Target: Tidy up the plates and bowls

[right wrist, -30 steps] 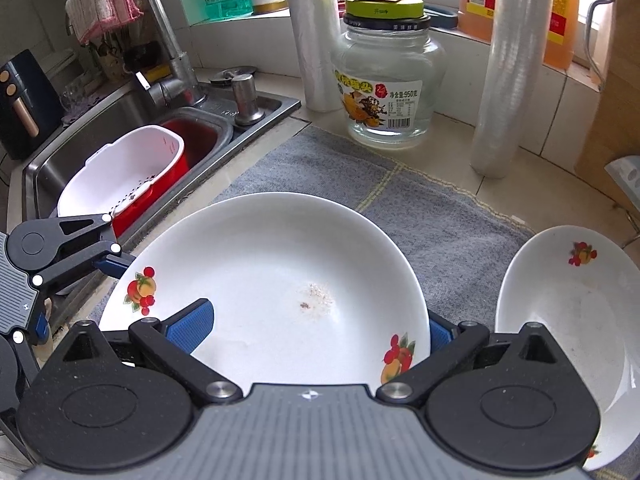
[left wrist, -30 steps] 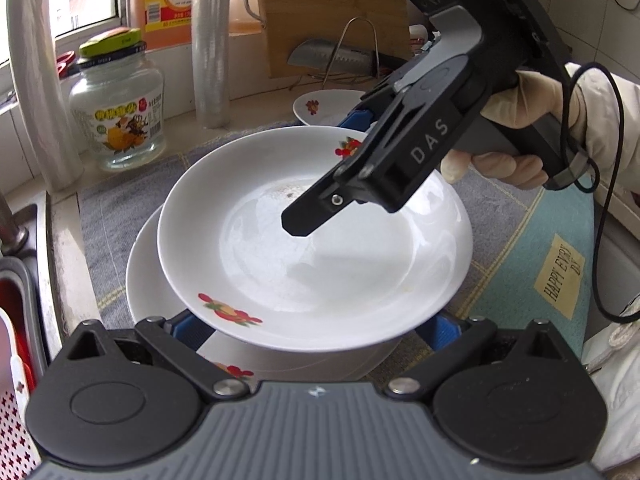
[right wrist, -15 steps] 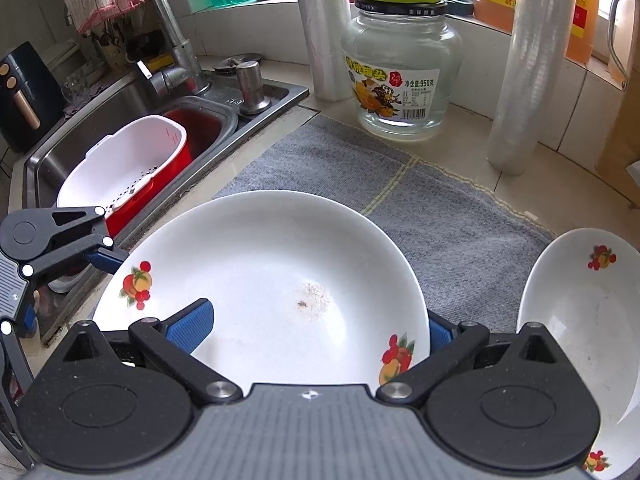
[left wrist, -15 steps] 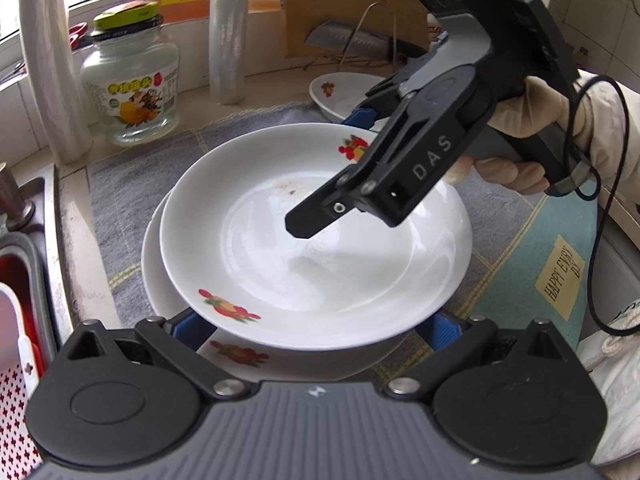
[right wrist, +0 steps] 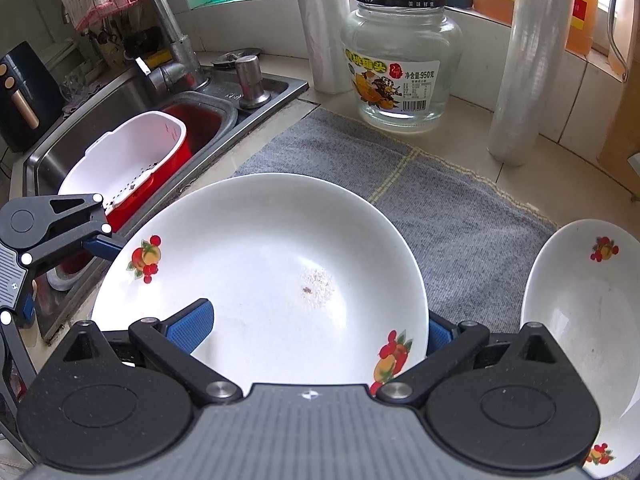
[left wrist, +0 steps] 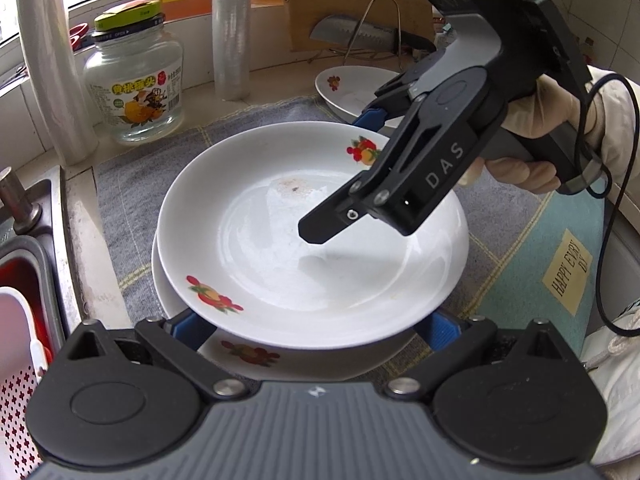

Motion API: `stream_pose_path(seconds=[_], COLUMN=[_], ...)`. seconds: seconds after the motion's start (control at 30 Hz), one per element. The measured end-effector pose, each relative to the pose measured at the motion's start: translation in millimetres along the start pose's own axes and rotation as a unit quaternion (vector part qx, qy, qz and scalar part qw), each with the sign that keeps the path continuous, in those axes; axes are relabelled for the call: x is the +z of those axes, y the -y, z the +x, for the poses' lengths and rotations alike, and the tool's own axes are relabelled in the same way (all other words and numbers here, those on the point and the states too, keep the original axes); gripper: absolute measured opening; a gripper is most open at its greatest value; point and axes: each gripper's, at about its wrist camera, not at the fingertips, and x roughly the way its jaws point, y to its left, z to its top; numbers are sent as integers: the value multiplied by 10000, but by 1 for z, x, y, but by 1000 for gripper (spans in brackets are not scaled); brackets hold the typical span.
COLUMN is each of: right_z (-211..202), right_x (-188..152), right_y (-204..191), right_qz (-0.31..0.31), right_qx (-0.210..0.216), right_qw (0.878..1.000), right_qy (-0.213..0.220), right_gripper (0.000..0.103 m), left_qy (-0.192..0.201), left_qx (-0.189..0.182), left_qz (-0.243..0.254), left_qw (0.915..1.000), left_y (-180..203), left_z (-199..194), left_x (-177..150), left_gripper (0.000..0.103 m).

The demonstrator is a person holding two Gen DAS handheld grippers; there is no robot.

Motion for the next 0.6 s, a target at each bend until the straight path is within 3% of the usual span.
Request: stream_pose_path(seconds=[0.37, 0.6], right_z=[-3, -6], right_x=[-2, -5], right_y=[1, 1], right_qz=[51, 70], right_qx=[32, 47], right_qw=[10000, 10000], right_qy=[-18, 8], right_gripper=[103, 103], left_qy=[-356, -492], left_qx=[194, 102], left_qz=[115, 47], left_qw=[9991, 9987], left_y=[5, 3], left_z=[-2, -3], left_x=[7, 9], left_gripper=[102, 102])
